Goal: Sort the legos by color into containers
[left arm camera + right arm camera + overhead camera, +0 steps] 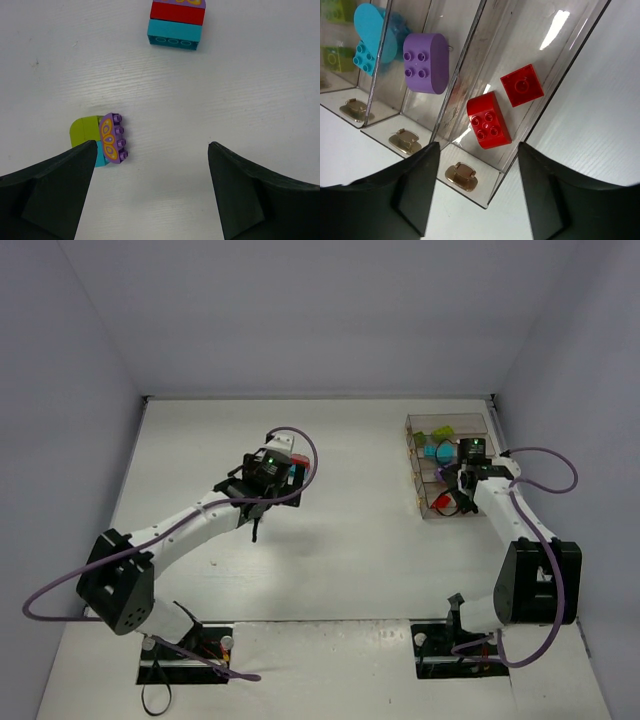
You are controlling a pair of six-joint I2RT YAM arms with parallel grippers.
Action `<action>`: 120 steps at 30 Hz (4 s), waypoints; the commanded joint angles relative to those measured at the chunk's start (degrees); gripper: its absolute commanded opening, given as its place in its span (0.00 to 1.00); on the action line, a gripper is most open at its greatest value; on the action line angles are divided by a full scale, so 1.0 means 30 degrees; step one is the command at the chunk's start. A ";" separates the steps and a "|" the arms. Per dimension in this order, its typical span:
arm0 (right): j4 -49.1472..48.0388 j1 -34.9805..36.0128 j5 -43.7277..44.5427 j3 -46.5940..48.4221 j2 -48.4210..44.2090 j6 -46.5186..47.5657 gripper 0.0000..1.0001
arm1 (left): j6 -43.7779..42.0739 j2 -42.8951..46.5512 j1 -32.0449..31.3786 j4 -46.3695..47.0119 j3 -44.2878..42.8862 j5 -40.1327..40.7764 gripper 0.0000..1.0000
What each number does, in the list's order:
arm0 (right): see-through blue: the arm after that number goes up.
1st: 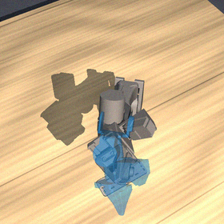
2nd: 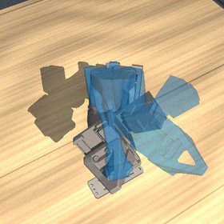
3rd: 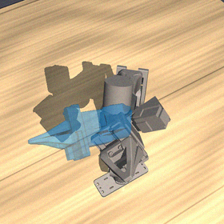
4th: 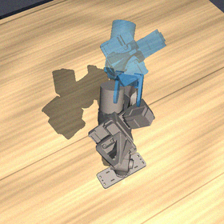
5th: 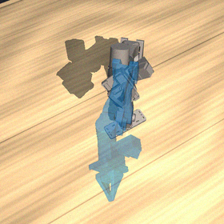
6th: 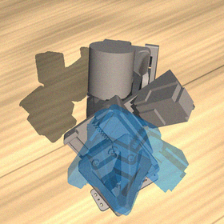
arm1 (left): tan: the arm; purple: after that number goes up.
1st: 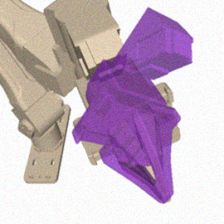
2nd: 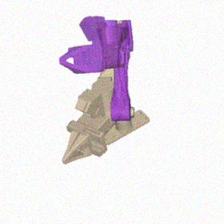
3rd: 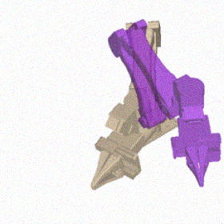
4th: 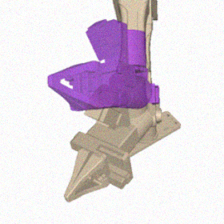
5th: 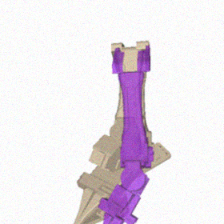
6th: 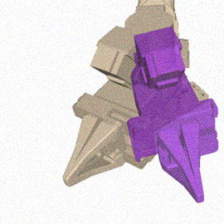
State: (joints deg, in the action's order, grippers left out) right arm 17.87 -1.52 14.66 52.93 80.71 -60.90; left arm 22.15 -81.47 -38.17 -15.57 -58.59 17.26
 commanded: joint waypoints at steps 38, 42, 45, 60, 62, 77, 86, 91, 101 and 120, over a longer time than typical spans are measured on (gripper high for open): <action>-0.4198 -0.0021 -1.1125 0.0727 -0.2147 1.0897 0.73 | -0.0855 -1.2364 0.2969 0.0886 -1.1349 -0.4991 0.86; -0.4198 -0.0021 -1.1125 0.0639 -0.2117 1.0926 0.73 | 0.1166 -1.2539 0.2940 0.0650 -1.1437 -0.4318 0.86; -0.4227 -0.0021 -1.1155 0.0581 -0.2088 1.0926 0.73 | 0.1725 -1.2891 0.2969 0.0387 -1.1788 -0.3732 0.86; -0.4257 -0.0021 -1.1301 0.0288 -0.2146 1.0897 0.73 | 0.1904 -1.3947 0.2969 -0.0229 -1.2845 -0.2589 0.70; -0.4257 -0.0021 -1.1330 0.0200 -0.2205 1.0926 0.73 | 0.1816 -1.3917 0.2969 -0.0141 -1.2728 -0.2529 0.68; -0.4374 0.0096 -1.4315 0.0695 -0.2264 1.1395 0.70 | -0.3860 -0.9210 0.2969 0.7286 -0.6237 -0.6941 0.11; -0.4315 0.2725 -1.8623 0.3185 -0.0246 1.1307 0.67 | -0.8932 -0.3696 0.2969 1.2425 -0.0688 -1.3833 0.11; -0.4315 0.4956 -1.9649 0.5148 0.1133 1.0869 0.67 | -1.0283 -0.1822 0.2939 1.2457 0.0339 -1.6677 0.17; -0.4315 0.7214 -2.0530 0.6908 0.2716 1.0692 0.68 | -1.2129 0.0379 0.2735 1.2164 0.1716 -1.7968 0.25; -0.4315 0.8915 -1.9710 0.8256 0.4767 1.0926 0.41 | -1.3361 0.1141 0.2500 1.2222 0.2419 -1.9022 0.26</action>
State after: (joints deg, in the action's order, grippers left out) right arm 7.07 24.86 -44.47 74.70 95.26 -28.56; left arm -16.32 -80.79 -30.35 16.47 -50.74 -36.82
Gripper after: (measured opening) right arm 0.435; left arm 0.610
